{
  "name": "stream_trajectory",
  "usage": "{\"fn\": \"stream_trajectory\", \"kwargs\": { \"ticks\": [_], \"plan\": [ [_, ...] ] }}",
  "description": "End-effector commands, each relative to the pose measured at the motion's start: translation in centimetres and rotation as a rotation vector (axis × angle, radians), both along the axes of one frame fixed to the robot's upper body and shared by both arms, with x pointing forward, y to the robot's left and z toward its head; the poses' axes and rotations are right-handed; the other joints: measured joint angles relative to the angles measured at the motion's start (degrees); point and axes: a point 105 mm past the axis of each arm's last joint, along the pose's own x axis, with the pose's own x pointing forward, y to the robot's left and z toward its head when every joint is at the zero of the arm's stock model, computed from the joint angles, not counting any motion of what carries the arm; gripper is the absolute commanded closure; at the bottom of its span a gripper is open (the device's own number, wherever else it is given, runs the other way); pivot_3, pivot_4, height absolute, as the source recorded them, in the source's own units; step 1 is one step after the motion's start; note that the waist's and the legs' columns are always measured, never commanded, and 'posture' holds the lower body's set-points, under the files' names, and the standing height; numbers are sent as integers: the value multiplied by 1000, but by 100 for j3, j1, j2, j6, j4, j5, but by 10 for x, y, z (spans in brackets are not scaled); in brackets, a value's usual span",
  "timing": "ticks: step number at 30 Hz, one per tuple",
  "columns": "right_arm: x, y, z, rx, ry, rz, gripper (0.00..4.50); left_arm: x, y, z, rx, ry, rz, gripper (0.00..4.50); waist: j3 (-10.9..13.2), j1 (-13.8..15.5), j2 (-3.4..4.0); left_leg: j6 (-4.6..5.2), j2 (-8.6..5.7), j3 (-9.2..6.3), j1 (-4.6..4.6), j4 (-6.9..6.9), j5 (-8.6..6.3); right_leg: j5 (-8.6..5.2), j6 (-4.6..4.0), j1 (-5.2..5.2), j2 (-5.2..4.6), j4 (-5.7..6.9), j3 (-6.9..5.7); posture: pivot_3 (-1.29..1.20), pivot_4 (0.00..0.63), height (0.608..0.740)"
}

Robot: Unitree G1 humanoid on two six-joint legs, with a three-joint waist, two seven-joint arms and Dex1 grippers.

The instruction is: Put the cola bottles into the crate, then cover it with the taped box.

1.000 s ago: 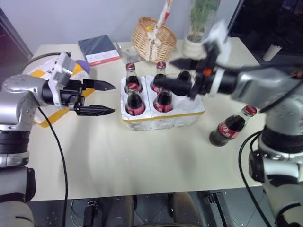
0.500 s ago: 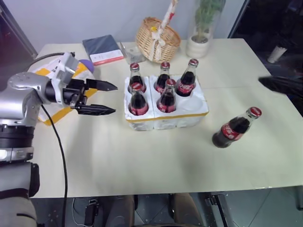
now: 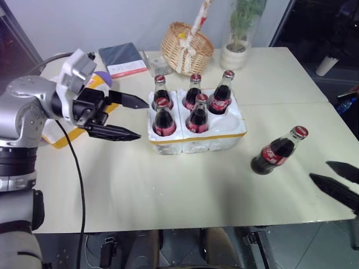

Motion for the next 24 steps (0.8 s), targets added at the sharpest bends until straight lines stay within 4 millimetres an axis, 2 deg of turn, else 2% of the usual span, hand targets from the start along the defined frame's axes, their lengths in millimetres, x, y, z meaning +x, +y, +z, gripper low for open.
{"fn": "stream_trajectory", "kwargs": {
  "ticks": [1, 8, 15, 24],
  "plan": [
    [12, 4, -11, -40, -50, -32, 32, -7, -5, 3, -10, -25, -24, 0, 0, 6, -1, 0, 0, -1, 0, 0, 0, 0, 0, 0, 0, 0, -1, 0, 150, 740],
    [38, 0, -26, -27, -83, -91, 32, -8, -8, -2, -1, -16, -28, 0, 0, 18, 1, -1, -1, -2, 0, 0, 0, 0, -3, 0, -1, -1, -1, 0, 150, 740],
    [58, 10, -25, 9, -120, -62, 32, -8, -9, -4, 5, -16, -22, 0, 0, 18, 1, -1, -1, -1, -1, -2, 0, -1, -3, 0, -1, -2, 0, 0, 150, 740],
    [86, 22, -39, 27, -107, -41, 32, -4, -10, -1, 1, -25, -16, 0, 0, 11, 1, 0, -1, -2, -1, -1, 0, 0, -2, 0, -1, -2, -1, 0, 150, 740]
  ]
}}
